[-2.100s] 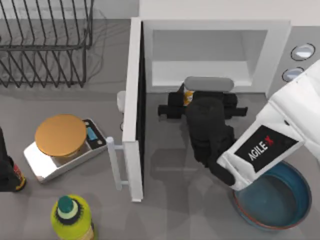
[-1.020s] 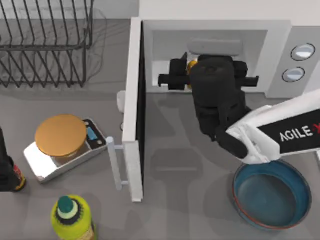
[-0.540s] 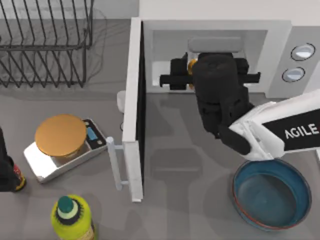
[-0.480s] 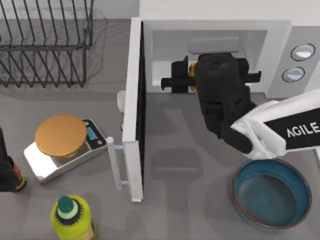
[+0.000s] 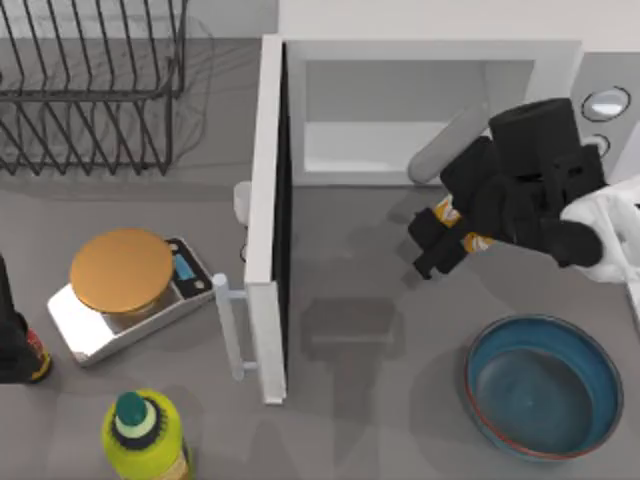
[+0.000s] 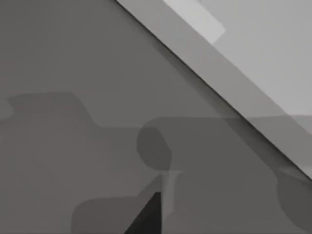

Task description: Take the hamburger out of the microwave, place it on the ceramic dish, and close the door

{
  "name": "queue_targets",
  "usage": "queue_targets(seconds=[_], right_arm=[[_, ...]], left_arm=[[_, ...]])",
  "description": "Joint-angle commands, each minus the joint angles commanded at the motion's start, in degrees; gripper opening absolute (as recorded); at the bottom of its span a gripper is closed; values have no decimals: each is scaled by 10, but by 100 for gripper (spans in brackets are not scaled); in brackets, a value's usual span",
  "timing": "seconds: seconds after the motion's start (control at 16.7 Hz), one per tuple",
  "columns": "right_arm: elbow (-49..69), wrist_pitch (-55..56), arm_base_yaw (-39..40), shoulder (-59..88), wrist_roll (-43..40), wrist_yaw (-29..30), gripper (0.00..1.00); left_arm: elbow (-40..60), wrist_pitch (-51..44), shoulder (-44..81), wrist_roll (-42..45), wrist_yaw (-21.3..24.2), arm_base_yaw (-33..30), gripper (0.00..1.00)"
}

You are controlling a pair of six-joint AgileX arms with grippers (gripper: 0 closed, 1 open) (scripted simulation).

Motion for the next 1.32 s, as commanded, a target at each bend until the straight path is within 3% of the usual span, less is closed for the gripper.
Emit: queue_targets(seconds=[0.36, 0.6, 0.84, 1.32], right_arm=[[-74, -238, -127, -96, -317, -344, 0], [-131, -366, -198, -157, -466, -498, 0], [-161, -421, -230, -189, -522, -555, 0], [-170, -378, -212, -173, -494, -551, 0]], left_arm=[[0, 0, 0, 0, 0, 0, 100], [0, 0, 0, 0, 0, 0, 100], [0, 0, 0, 0, 0, 0, 100], [0, 0, 0, 0, 0, 0, 100]])
